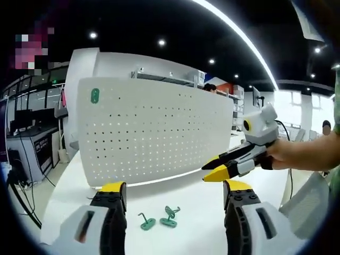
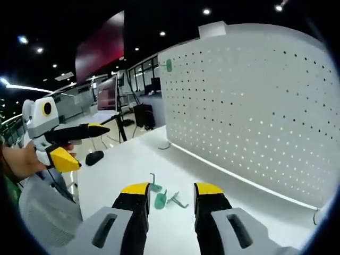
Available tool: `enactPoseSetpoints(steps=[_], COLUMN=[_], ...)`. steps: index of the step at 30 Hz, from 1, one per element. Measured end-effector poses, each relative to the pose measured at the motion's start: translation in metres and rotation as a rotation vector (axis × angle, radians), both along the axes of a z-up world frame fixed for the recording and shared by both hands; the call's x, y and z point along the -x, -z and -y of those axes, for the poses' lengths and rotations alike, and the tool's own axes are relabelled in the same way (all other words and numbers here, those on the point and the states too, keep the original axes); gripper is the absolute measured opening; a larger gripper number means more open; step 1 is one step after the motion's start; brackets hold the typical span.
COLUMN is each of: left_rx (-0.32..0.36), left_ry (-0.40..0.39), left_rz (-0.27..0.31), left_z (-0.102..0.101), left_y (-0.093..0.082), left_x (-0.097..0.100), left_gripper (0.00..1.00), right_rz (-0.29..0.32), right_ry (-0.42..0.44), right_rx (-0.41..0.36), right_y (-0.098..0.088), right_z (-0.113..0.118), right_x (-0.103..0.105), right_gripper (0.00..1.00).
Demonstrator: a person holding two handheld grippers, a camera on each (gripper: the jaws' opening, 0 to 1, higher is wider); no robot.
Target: Insert the hook assembly into the mounting plate slot until the hook locks in place.
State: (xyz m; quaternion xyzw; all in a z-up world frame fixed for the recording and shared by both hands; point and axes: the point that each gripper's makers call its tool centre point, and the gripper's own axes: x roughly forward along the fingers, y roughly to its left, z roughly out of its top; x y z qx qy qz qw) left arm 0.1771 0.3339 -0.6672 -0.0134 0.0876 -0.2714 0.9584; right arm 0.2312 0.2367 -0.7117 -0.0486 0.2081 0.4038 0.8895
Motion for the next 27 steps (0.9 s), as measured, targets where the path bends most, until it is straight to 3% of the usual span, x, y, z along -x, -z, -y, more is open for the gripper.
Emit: enactPoseSetpoints(steps=[27], left_rx=[-0.018], left_ry=[0.018], left_rz=[-0.065], left_z=[0.004], left_y=[0.026], left_x=[-0.001], left_gripper=[0.73], right_rz=[-0.129], right_ry=[-0.097], right_rx=[0.062], right_y=[0.068], right_z=[-0.043], right_x=[-0.016], right_gripper=[0.24])
